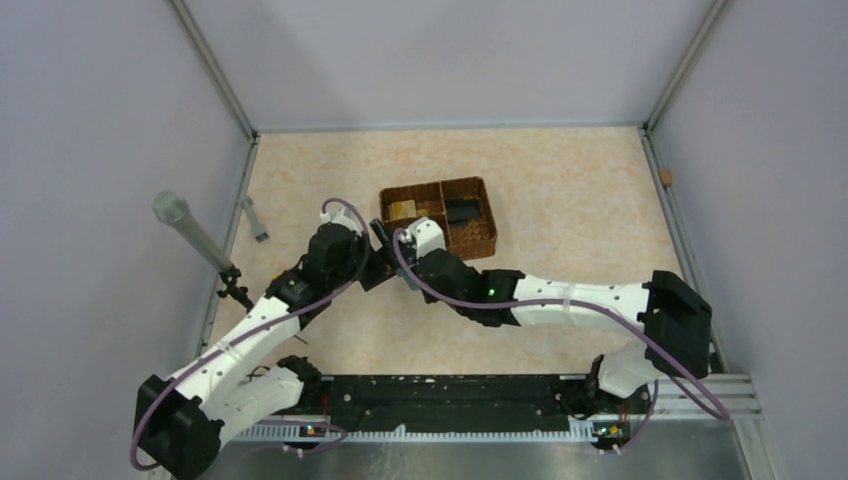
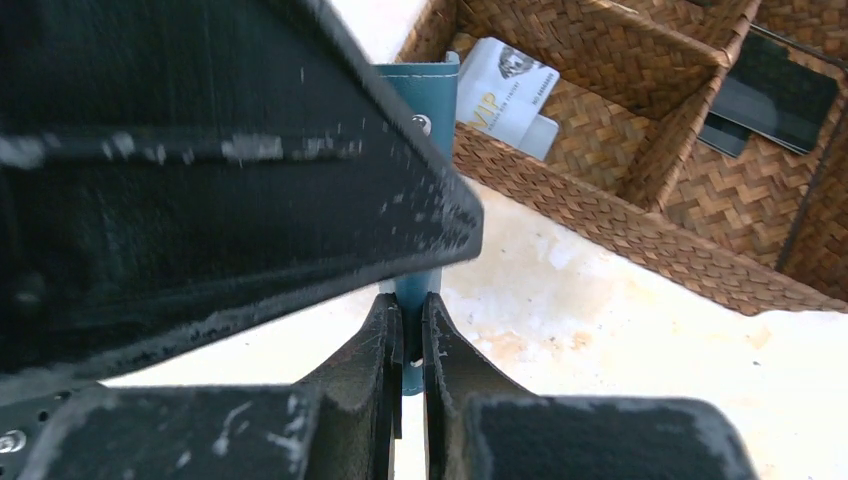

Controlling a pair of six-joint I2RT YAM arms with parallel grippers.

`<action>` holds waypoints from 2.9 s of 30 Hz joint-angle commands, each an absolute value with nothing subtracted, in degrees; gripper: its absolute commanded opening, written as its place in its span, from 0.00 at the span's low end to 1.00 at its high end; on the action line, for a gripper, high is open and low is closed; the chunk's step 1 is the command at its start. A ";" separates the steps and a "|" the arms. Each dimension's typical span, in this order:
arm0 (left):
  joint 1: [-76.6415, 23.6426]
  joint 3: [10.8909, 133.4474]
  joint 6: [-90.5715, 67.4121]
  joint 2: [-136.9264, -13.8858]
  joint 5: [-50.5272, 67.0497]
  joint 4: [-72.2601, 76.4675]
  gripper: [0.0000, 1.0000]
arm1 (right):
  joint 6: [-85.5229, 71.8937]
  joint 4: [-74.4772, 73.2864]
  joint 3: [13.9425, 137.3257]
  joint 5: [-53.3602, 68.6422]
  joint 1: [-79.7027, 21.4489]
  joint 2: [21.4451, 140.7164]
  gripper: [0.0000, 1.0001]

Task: Put the credit cards into the card holder
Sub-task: Pick up the card holder from the center of the board, then close the card holder.

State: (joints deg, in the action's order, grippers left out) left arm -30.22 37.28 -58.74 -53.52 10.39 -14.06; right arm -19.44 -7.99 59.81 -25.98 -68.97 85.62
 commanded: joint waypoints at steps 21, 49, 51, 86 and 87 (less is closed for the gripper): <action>-33.51 34.11 -63.07 -57.41 -1.83 -5.40 0.00 | -12.63 -10.56 69.59 -47.31 -80.48 92.62 0.33; -25.93 28.70 -42.85 -48.77 34.79 9.86 0.00 | -29.81 9.95 42.17 27.14 -41.48 62.07 0.50; -25.93 29.42 -42.31 -48.99 34.36 7.56 0.00 | -29.12 8.79 43.91 27.19 -41.55 63.91 0.47; -25.92 29.75 -43.42 -50.07 30.37 4.31 0.00 | -24.49 -2.07 51.79 14.39 -47.18 73.10 0.01; -25.93 29.83 -43.31 -50.10 29.77 3.80 0.00 | -24.44 -2.12 51.73 14.46 -47.20 72.78 0.00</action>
State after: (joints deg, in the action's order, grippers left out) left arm -26.17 27.03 -43.53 -50.15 31.73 3.31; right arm -25.06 -2.59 48.88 15.11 -46.50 73.78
